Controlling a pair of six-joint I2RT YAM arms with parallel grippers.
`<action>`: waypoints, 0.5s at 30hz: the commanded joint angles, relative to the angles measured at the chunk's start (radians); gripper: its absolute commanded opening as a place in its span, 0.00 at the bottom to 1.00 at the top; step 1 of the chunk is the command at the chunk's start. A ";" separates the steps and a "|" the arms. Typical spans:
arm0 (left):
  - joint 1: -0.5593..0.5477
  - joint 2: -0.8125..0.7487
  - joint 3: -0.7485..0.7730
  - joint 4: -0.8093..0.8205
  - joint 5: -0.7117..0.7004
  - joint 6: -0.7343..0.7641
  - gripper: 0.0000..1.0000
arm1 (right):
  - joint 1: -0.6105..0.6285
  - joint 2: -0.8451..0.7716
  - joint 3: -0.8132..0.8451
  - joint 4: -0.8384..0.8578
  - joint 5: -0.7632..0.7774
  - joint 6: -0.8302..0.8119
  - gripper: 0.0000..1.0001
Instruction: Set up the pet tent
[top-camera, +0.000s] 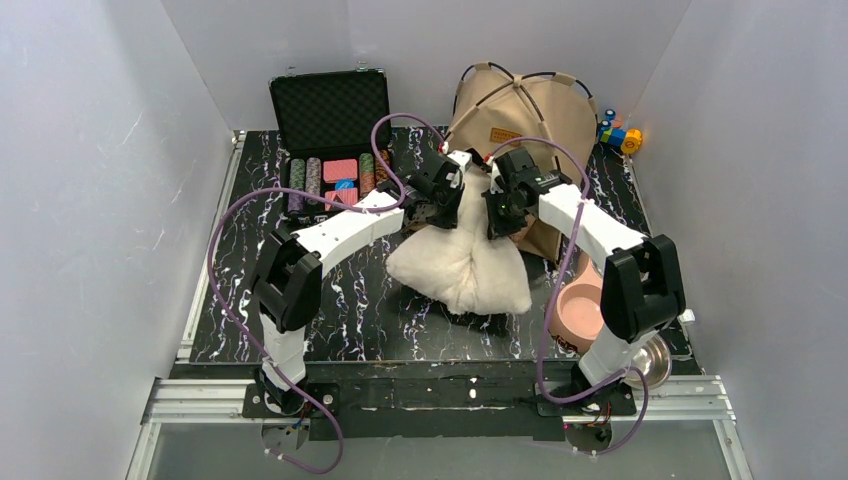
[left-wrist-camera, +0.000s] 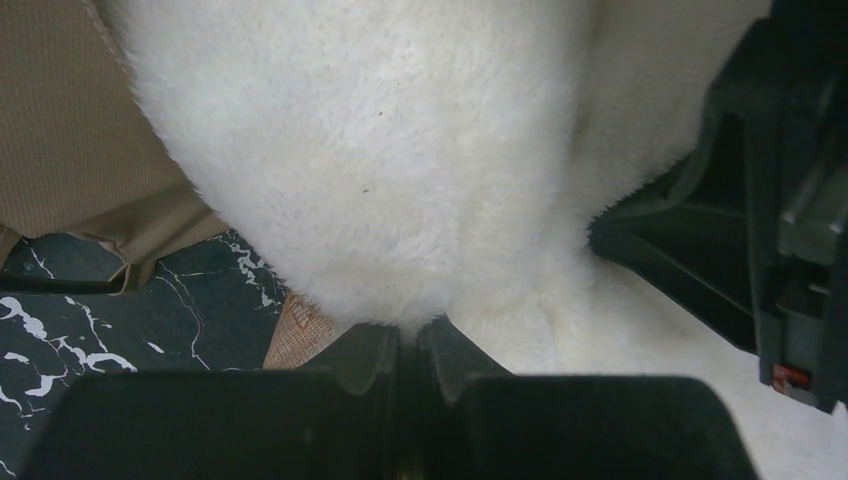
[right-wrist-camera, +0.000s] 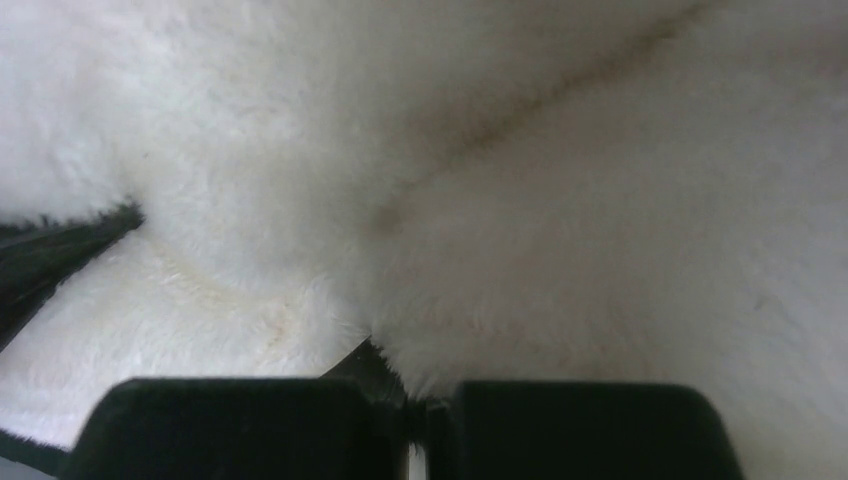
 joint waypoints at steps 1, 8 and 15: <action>-0.010 -0.004 0.007 0.016 0.077 -0.022 0.00 | -0.013 0.075 0.086 0.097 -0.023 -0.056 0.01; 0.005 0.010 0.008 0.020 0.093 -0.030 0.00 | -0.063 0.153 0.164 0.089 -0.054 -0.118 0.01; 0.009 0.017 0.029 0.019 0.093 -0.031 0.00 | -0.115 0.209 0.246 0.063 -0.001 -0.133 0.01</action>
